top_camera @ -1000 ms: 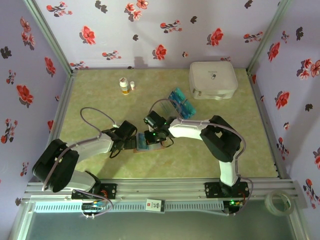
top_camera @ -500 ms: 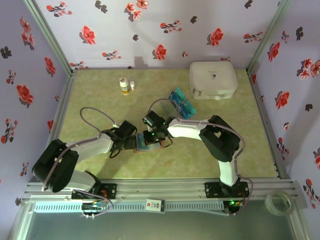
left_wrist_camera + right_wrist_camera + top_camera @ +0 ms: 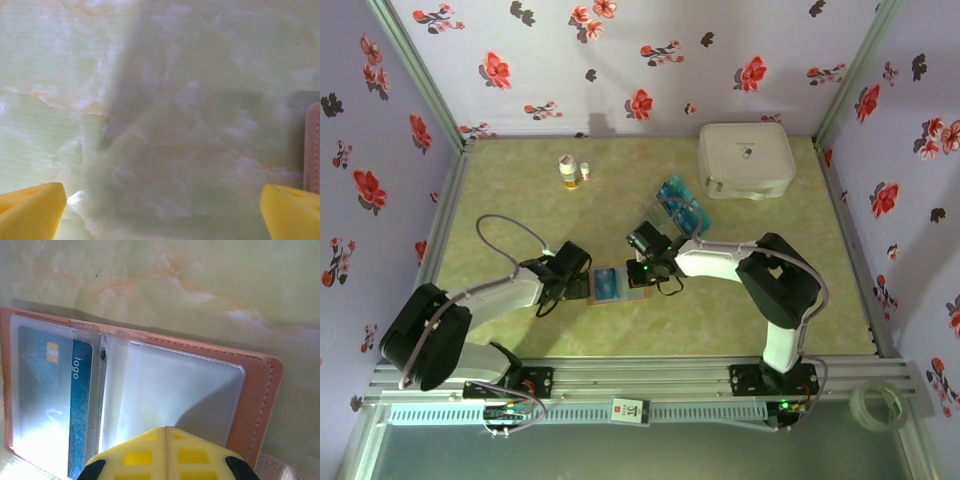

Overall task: Put the credit cards into the card holder
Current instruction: Move the card holder to the center of the table, then insert the credit card into the card slot.

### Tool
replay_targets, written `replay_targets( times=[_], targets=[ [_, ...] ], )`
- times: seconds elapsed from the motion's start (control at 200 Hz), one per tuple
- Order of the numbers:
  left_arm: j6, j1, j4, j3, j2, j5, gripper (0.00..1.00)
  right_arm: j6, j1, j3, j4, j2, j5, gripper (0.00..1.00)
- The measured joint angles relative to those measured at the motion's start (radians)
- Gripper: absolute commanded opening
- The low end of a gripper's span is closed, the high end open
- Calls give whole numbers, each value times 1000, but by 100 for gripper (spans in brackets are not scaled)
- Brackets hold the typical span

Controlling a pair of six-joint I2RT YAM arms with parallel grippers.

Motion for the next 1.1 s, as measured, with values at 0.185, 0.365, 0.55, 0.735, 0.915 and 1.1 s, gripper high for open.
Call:
replay_targets(
  times=[0.185, 0.365, 0.55, 0.735, 0.915, 1.1],
  targets=[
    [0, 2, -12, 0, -10, -6, 100, 0, -19, -53, 17, -41, 2, 0],
    [3, 2, -11, 0, -10, -6, 100, 0, -28, -56, -5, -54, 5, 0],
    [11, 1, 8, 0, -11, 15, 100, 0, -24, -31, -36, -72, 4, 0],
    [29, -8, 51, 0, -26, 46, 100, 0, -4, 31, -38, -68, 2, 0],
    [32, -15, 77, 2, -26, 61, 100, 0, 19, 64, -34, -38, -9, 0],
    [34, -18, 101, 2, -13, 65, 100, 1, 32, 64, -34, 7, -19, 0]
  ],
)
